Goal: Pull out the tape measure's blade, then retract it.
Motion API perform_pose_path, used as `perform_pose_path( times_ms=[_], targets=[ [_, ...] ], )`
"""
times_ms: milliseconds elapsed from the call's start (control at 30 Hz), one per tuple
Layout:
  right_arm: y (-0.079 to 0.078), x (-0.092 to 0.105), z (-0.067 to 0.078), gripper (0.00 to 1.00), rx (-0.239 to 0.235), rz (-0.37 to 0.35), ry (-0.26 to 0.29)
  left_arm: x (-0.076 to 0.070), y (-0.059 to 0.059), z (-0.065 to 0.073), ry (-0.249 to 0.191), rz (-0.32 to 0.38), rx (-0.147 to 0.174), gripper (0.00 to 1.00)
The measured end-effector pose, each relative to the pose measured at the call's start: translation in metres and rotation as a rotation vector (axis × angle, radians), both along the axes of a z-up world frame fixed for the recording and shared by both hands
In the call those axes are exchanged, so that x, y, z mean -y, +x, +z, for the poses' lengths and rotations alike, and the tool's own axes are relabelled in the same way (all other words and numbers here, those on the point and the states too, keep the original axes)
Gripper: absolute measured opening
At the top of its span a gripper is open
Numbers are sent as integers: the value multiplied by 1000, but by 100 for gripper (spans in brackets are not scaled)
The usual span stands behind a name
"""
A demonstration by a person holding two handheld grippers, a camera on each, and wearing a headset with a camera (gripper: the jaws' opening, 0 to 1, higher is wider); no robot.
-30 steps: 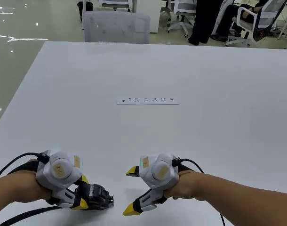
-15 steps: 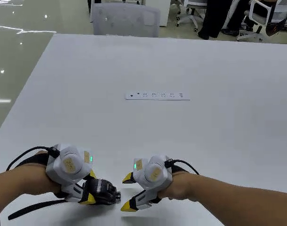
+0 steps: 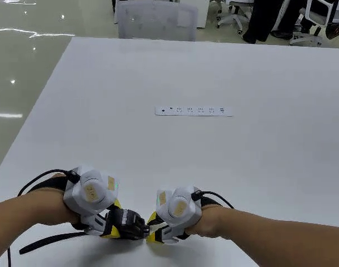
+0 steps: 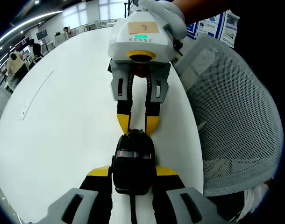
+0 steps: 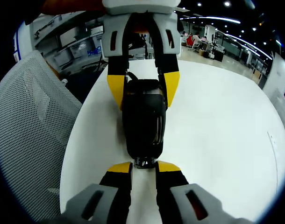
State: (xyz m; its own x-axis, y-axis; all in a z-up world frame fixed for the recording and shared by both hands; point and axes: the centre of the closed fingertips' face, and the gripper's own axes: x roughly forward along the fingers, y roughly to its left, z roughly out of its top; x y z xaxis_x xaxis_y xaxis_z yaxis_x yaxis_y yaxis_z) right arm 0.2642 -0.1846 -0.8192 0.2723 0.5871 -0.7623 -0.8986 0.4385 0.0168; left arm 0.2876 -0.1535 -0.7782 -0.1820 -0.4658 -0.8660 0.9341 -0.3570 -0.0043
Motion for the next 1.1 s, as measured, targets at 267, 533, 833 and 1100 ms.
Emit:
perform_pose_path(
  times_ms=[267, 533, 833, 1100],
  targets=[
    [3, 0, -1, 15, -10, -3, 3, 1, 0, 0, -1, 7, 0, 29],
    [4, 1, -1, 13, 13, 28, -17, 1, 1, 0, -3, 7, 4, 29],
    [2, 3, -1, 11, -6, 21, 4, 1, 0, 0, 0, -8, 7, 29],
    [1, 9, -1, 11, -13, 5, 31, 2, 1, 1, -1, -3, 8, 29]
  ],
)
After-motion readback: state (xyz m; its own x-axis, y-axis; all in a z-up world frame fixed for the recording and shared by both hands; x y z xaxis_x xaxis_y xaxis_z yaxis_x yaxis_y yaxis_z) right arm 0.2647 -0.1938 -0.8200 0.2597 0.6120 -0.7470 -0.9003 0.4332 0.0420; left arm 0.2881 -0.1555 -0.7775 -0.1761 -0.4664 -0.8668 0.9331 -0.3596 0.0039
